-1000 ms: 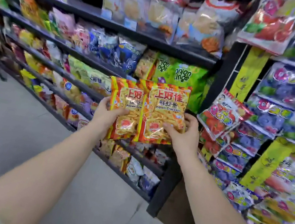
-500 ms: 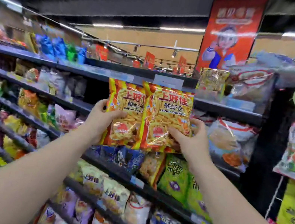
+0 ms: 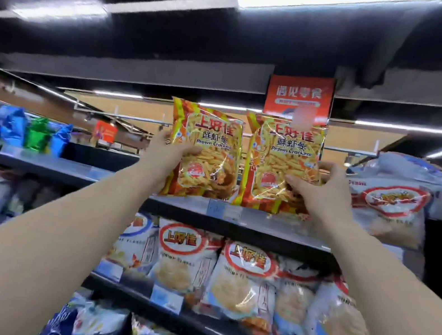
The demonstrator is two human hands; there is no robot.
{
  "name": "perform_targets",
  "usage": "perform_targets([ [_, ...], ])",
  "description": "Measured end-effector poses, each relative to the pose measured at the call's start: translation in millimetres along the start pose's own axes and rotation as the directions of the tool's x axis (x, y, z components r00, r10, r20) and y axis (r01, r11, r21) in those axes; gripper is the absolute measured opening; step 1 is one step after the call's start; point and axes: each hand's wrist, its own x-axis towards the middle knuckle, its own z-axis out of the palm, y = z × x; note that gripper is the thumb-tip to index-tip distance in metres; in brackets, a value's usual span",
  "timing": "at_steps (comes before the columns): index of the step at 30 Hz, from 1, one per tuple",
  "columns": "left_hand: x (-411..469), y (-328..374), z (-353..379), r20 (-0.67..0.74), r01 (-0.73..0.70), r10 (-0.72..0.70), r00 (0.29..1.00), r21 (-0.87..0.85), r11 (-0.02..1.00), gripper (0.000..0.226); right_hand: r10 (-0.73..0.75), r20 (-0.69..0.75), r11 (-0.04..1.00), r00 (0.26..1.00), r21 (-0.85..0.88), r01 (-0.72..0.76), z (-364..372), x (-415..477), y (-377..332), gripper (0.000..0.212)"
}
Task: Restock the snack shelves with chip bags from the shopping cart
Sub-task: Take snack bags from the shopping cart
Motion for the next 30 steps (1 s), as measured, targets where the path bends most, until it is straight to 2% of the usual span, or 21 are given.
perform_targets([
  [3, 38, -7, 5, 0.018, -0.009, 0.010, 1.000, -0.036, 0.999, 0.068, 0.020, -0.084, 0.995, 0.996, -0.098, -0.028, 6, 24, 20, 0.060],
  [7, 81, -16, 16, 0.063, -0.026, 0.030, 0.998, -0.066, 0.997, 0.076, 0.009, -0.126, 0.961, 0.992, -0.273, -0.044, 14, 36, 42, 0.062],
  [10, 104, -27, 32, 0.150, -0.008, 0.019, 0.988, -0.076, 0.997, 0.078, 0.011, -0.133, 0.891, 0.991, -0.448, -0.070, 21, 39, 50, 0.061],
  [13, 119, -38, 47, 0.240, 0.005, 0.021, 0.971, -0.109, 0.994, 0.079, 0.082, -0.120, 0.817, 0.989, -0.560, -0.136, 26, 41, 50, 0.059],
  [15, 126, -47, 56, 0.295, 0.034, 0.004, 0.956, -0.124, 0.992, 0.083, 0.143, -0.137, 0.748, 0.980, -0.634, -0.198, 29, 42, 51, 0.066],
  [17, 131, -57, 64, 0.342, 0.054, -0.001, 0.940, -0.145, 0.988, 0.082, 0.218, -0.160, 0.703, 0.963, -0.658, -0.269, 30, 46, 54, 0.073],
  [22, 136, -67, 78, 0.380, 0.049, 0.007, 0.925, -0.136, 0.989, 0.081, 0.334, -0.203, 0.665, 0.920, -0.641, -0.383, 34, 60, 54, 0.067],
  [26, 146, -65, 81, 0.373, 0.056, 0.008, 0.928, -0.160, 0.985, 0.080, 0.391, -0.185, 0.609, 0.901, -0.682, -0.404, 37, 80, 67, 0.094],
  [30, 149, -68, 85, 0.375, 0.084, -0.016, 0.927, -0.167, 0.982, 0.080, 0.403, -0.201, 0.550, 0.893, -0.726, -0.412, 40, 87, 77, 0.102],
])
